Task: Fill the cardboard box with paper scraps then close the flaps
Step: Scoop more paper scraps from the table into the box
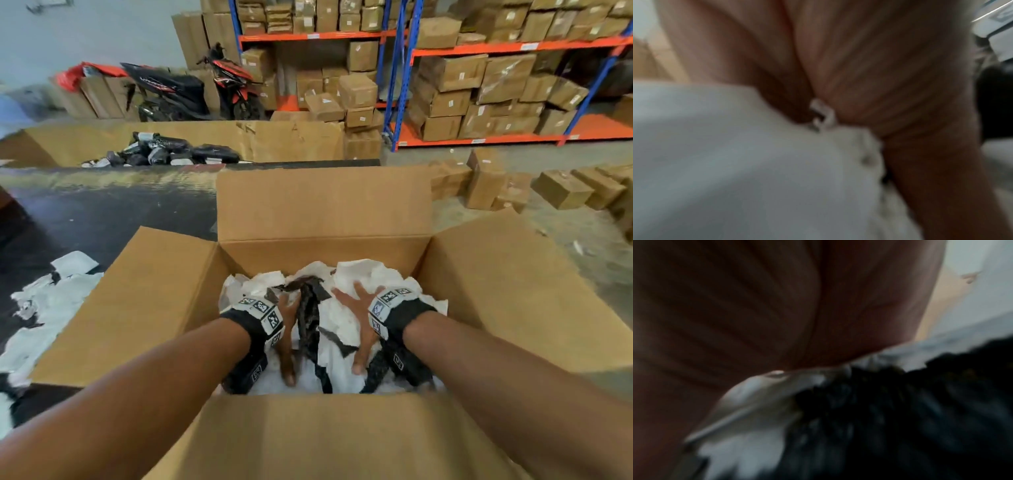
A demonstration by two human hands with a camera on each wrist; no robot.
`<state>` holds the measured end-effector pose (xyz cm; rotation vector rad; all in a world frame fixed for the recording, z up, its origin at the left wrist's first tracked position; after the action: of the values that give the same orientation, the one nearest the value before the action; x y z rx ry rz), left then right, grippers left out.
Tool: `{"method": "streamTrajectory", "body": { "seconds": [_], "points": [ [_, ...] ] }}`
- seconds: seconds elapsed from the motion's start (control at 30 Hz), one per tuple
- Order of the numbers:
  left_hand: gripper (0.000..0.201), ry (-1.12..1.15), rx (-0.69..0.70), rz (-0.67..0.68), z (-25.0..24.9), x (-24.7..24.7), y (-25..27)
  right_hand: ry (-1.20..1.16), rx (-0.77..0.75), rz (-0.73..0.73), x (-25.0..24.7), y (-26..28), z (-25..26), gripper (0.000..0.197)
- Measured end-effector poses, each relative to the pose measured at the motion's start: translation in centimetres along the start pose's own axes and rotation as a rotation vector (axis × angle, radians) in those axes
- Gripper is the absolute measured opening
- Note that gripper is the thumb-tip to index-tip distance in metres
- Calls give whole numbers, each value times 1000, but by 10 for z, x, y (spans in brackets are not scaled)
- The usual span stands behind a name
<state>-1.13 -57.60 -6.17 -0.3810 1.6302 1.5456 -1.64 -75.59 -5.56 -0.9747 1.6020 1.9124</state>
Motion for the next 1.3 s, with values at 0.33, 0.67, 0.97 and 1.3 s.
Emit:
{"method": "streamTrajectory", "body": {
  "seconds": [0.33, 0.67, 0.97, 1.3],
  "points": [
    [169, 1, 13, -104, 26, -29, 8, 7, -102, -85, -26, 7, -20, 153],
    [158, 138, 97, -93, 17, -51, 41, -154, -172, -142, -39, 36, -14, 140],
    [97, 213, 346, -679, 32, -114, 157, -68, -189, -653, -108, 138, 8, 84],
    [79, 415, 339, -952, 139, -24, 284, -178, -392, -930, -100, 227, 154, 68]
  ]
}}
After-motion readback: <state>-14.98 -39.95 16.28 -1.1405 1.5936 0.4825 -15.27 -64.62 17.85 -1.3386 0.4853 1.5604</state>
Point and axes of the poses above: each hand's wrist, its own y-axis away from the middle knuckle, its own x-axis out of the palm, z = x × y, the point moved 6 cm from there along -y, towards the middle knuckle, and after that the axes turned 1 degree about -x, right-handed, at the moved point
